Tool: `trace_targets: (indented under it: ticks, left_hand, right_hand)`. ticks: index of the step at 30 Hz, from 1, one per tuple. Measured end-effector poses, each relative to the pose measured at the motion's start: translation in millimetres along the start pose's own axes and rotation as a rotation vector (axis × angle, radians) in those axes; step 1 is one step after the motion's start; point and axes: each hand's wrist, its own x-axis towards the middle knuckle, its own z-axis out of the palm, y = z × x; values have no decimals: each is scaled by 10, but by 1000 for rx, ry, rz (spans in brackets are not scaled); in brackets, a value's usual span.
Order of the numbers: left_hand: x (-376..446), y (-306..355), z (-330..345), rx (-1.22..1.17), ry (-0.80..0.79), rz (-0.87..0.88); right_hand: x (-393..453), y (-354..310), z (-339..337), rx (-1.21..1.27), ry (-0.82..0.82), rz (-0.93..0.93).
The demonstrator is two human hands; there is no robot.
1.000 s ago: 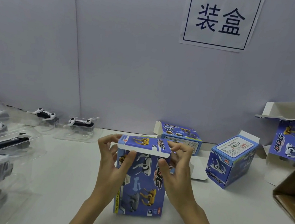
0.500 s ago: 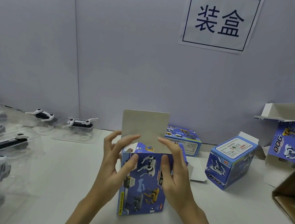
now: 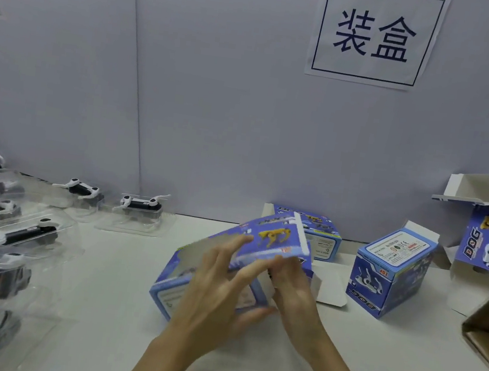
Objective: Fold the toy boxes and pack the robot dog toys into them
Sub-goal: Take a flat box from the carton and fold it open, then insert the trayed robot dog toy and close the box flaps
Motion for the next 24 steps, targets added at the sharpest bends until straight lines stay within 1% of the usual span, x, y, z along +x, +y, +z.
trace_targets:
  ticks: [2,4,5,6,9,10,12,14,16,18,19,21,22,24]
  left_hand:
    - [-19,41,-5,-158,-33,-45]
    - [-14,39,-30,-224,-41,-123]
    - [-4,20,-40,-200,-48,-165]
    - [9,-4,-48,-133,-56,-191]
    - [15,-100,-78,111,-78,-181]
    - [11,-131,-104,151,-78,-193]
    - [7,-201,-152,191,-72,-250]
    - [-29,-284,-176,214,-90,-304]
    - [-93,-336,-153,187,-108,-339]
    - [-149,-349,-104,159,-92,-388]
    - [-163,-355,-94,184,-81,-415]
    - [-231,-418,-60,197,-78,-499]
    - [-264,-437,-57,203,-119,-547]
    - [-281,-397,-54,-32,-117,-689]
  right_hand:
    - [15,14,35,58,78,16]
    - [51,68,-5,142,190,87]
    - [70,98,-47,141,209,100]
    - [83,110,-97,103,183,96]
    - [107,132,-203,-61,-43,101]
    - [124,150,-231,-91,-56,102]
    - [162,172,-295,-201,25,56]
    - [172,193,-330,-369,119,23]
    - [100,189,-318,-545,193,-92]
    - [37,161,-268,-604,273,-274]
    - [23,139,-212,-623,285,-359]
    - [6,68,-29,-680,218,-509]
    - [10,39,85,-690,162,-577]
    - [28,10,387,-684,22,-653]
